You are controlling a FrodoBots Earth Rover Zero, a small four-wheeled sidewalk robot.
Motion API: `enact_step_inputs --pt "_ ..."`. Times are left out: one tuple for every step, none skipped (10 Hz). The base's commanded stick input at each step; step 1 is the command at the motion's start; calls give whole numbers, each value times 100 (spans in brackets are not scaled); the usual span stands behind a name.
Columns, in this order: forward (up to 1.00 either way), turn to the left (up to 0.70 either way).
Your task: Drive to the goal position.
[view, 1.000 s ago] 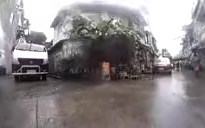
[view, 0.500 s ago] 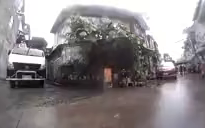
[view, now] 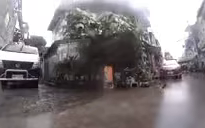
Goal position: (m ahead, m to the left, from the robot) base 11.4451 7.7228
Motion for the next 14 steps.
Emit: enact_step_inputs --pt "0 100" --pt "0 100" --pt "0 100" --pt "0 46" --pt "0 0" --pt "0 0" --pt "0 0" --pt "0 0" --pt "0 0" --pt "0 0" --pt "0 0" --pt "0 0" --pt "0 0" --pt "17 0"
